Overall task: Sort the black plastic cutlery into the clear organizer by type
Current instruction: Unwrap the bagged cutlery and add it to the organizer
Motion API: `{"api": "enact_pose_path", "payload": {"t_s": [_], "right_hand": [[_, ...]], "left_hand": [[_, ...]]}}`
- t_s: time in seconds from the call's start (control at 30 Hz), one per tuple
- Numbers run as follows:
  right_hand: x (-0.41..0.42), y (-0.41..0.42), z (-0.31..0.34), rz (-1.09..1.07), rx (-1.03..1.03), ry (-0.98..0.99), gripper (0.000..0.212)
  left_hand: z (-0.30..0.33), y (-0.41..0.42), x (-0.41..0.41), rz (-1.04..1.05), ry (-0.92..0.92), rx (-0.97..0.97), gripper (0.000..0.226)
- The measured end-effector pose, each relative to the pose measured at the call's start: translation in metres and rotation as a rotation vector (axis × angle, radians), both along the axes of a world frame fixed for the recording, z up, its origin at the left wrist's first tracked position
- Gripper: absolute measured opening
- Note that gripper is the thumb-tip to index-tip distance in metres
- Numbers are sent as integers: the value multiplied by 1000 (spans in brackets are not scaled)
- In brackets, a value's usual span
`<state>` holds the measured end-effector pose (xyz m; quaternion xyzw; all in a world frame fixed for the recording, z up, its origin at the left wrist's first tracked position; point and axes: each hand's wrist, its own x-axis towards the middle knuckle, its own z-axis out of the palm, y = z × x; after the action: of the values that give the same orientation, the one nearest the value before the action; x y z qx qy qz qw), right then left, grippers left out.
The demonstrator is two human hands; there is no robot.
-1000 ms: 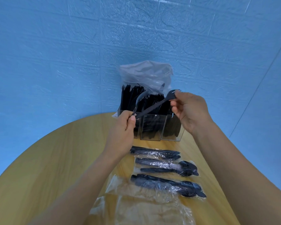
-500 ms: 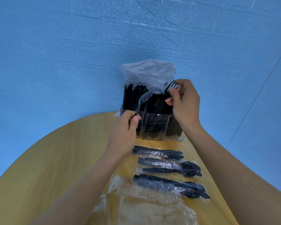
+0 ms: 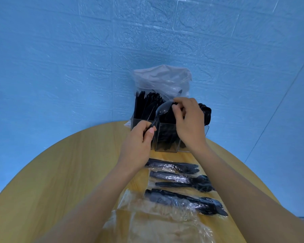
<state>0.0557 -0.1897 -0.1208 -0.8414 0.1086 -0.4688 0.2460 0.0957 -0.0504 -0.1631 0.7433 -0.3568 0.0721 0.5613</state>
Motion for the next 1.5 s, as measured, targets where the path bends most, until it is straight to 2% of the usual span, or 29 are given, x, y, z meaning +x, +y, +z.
{"api": "enact_pose_path", "payload": {"t_s": [0.1, 0.17, 0.27, 0.5, 0.6, 0.77, 0.9, 1.03, 1.17, 1.3, 1.5], "right_hand": [[-10, 8, 11, 141, 322, 31, 30], [-15, 7, 14, 222, 473, 54, 25], [-26, -1, 19, 239, 580, 19, 5], [-62, -54, 36, 183, 694, -288, 18], [-71, -70, 37, 127, 657, -350, 22], [-73, -81, 43, 135, 484, -419, 26], [-64, -81, 44, 148, 323, -360, 29], [-53, -79, 35, 136, 264, -277, 32], [-40, -81, 19, 123, 230, -125, 24], [-32, -88, -1, 26, 75, -9, 7], [-32, -87, -8, -76, -49, 30, 18]], "left_hand": [[-1, -3, -3, -6, -36, 33, 17], [-1, -7, -7, -29, -75, 60, 14], [5, -12, -12, -63, -140, 107, 12], [18, -38, -8, -10, -344, 224, 22], [16, -54, -5, 35, -437, 267, 27], [8, -73, -2, 94, -608, 355, 33], [4, -82, -1, 131, -714, 359, 35], [2, -87, -1, 134, -773, 365, 37], [-1, -87, -1, 143, -789, 396, 36], [-1, -88, -2, 141, -755, 400, 34], [5, -89, -3, 117, -648, 416, 33]]}}
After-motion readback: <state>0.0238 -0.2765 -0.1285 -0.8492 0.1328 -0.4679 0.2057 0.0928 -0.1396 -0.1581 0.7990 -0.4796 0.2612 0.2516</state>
